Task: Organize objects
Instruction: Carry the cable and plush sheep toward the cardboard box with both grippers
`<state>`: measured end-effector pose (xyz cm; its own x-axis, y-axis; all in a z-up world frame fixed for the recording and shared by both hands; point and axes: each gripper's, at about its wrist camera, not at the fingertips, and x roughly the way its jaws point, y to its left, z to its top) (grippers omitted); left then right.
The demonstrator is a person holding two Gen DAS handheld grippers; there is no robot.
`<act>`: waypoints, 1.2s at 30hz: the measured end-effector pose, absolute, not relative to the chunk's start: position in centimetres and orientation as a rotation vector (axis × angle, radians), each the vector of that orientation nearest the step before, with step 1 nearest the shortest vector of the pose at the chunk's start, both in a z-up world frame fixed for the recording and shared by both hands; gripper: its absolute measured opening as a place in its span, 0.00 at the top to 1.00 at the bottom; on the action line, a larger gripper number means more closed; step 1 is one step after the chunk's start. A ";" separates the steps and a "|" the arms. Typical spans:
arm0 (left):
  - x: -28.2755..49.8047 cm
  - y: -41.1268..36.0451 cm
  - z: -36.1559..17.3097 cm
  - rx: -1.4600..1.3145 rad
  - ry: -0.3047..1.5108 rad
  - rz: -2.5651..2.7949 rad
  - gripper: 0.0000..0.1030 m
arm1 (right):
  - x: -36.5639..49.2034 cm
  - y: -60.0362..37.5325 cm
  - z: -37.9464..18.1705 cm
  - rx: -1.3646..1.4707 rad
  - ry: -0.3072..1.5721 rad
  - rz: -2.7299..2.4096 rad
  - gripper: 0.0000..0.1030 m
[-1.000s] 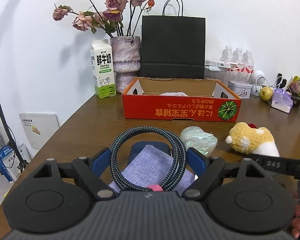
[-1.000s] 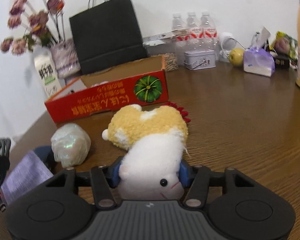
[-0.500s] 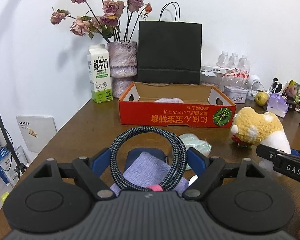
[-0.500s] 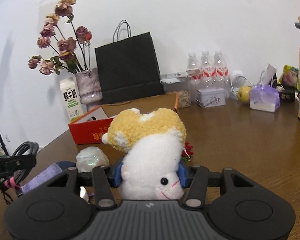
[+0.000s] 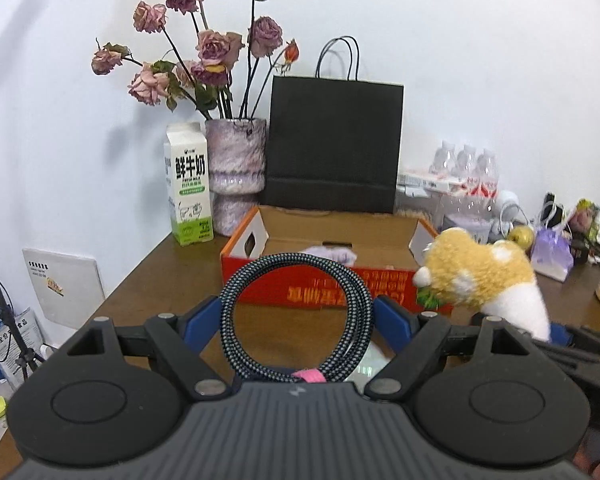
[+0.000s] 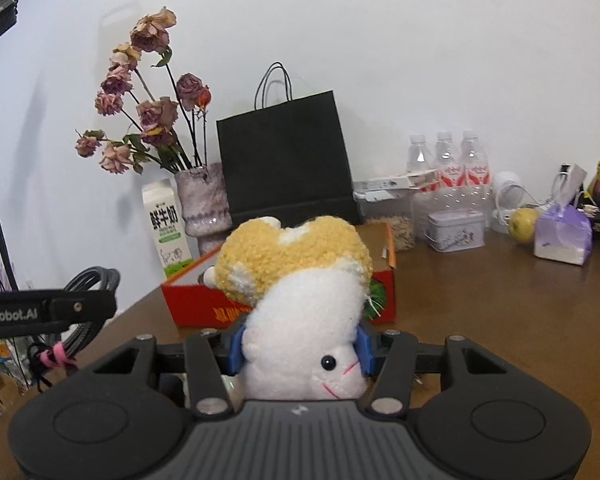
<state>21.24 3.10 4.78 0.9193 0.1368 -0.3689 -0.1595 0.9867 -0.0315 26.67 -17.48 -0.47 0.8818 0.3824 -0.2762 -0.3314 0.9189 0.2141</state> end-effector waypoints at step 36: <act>36.1 4.6 6.8 -0.116 0.345 0.189 0.19 | 40.2 -13.9 0.5 0.186 0.310 0.426 0.51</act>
